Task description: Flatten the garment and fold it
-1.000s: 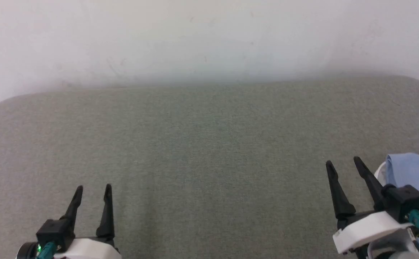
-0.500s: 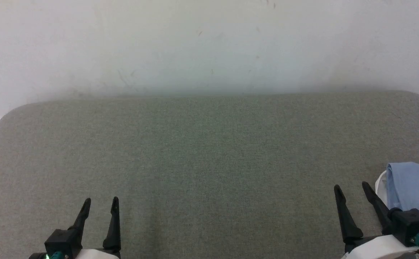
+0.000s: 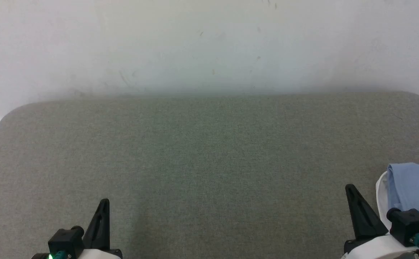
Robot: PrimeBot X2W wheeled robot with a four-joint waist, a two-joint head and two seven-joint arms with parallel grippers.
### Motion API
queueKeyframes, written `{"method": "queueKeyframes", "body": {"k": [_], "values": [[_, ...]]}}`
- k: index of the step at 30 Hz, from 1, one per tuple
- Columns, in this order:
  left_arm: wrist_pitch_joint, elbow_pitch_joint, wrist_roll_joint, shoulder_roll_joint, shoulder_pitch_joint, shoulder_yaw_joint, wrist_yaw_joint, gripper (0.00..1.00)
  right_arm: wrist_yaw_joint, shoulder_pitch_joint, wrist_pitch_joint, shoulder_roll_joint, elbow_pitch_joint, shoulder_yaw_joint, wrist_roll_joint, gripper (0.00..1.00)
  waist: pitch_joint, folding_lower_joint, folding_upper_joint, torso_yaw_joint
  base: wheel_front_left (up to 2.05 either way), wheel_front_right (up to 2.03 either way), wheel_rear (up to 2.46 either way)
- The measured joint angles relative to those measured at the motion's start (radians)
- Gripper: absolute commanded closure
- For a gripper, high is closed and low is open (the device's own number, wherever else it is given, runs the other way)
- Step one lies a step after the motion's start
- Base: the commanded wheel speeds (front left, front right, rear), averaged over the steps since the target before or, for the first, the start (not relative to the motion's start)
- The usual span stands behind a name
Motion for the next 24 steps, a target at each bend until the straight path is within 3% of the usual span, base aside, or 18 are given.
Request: {"method": "queueKeyframes", "body": {"k": [24], "values": [[0.049, -0.029, 0.027, -0.011, -0.005, -0.004, 0.009, 1.0, 0.0, -0.024, 0.007, 0.0, 0.018, 0.002, -0.021, 1.0, 0.007, 0.0, 0.0, -0.011, 0.0, 0.0, 0.0]]}}
